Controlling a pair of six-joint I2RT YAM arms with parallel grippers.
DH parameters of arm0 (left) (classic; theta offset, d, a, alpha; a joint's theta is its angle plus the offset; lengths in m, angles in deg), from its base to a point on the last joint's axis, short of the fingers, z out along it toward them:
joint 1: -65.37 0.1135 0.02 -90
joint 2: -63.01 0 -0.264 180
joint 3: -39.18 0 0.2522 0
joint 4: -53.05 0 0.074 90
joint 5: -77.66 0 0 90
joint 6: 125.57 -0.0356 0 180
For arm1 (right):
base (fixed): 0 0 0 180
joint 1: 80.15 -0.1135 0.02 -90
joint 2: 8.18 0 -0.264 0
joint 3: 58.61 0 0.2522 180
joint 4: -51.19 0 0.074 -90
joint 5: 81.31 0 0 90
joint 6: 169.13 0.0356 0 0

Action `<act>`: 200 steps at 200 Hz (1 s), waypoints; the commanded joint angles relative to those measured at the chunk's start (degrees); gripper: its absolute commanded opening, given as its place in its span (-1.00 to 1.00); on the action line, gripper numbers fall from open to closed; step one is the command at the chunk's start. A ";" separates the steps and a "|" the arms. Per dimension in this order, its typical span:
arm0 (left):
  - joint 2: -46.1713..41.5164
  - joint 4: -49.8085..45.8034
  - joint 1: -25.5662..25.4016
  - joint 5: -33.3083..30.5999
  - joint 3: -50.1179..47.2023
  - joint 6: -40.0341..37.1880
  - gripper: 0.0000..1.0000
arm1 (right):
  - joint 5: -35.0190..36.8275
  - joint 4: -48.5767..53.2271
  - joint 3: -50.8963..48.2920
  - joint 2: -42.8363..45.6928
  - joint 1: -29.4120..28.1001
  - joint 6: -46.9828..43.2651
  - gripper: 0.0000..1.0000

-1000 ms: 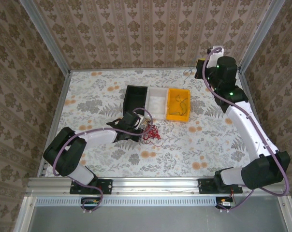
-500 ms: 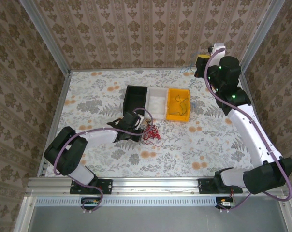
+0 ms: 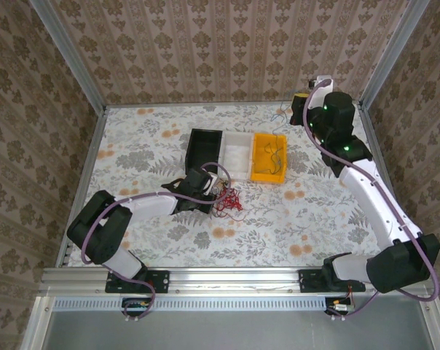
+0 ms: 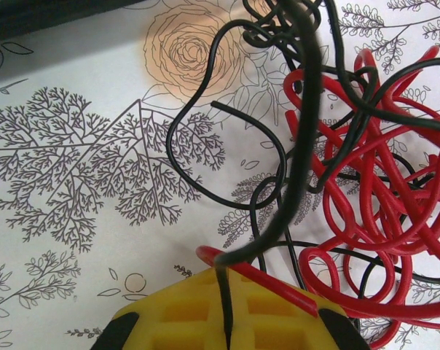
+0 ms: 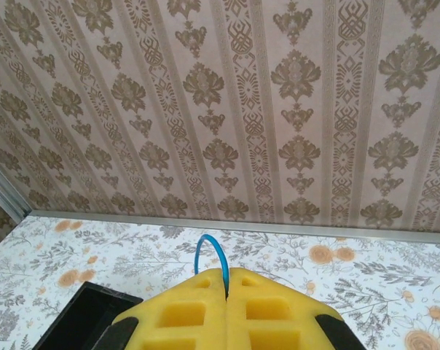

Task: Untangle the cables

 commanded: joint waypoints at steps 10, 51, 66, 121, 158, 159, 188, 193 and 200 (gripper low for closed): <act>0.62 -0.42 0.27 0.76 1.66 0.38 -1.00 | 1.09 -1.67 -1.52 -3.03 -0.31 1.18 -0.99; 0.46 -0.46 0.27 0.74 1.44 0.38 -1.00 | 1.00 -1.40 -4.37 -6.67 -0.31 2.46 -0.99; 0.53 -0.37 0.22 0.84 1.43 0.29 -1.00 | 1.02 -1.39 -6.03 -7.72 -0.49 3.53 -0.99; 0.79 -0.27 0.22 0.99 1.65 0.12 -1.00 | 7.66 1.56 -9.59 -12.48 -2.90 6.55 -0.99; 1.07 -0.64 0.24 1.14 2.01 -0.07 -1.00 | 13.33 5.62 -8.16 -16.93 -3.04 8.82 -1.00; 1.06 -0.64 0.27 1.14 2.01 -0.07 -1.00 | 13.37 5.72 -8.08 -17.05 -3.04 8.80 -1.00; 0.98 -0.64 0.25 1.15 1.93 0.03 -1.00 | 13.94 8.64 -5.86 -21.17 -3.08 8.85 -0.99; 1.07 -0.55 0.23 1.15 1.93 0.05 -1.00 | 14.02 8.75 -5.59 -21.74 -3.18 8.81 -0.99; 1.06 -0.55 0.23 1.15 1.93 0.03 -1.00 | 13.94 8.76 -5.25 -22.40 -3.37 8.73 -0.99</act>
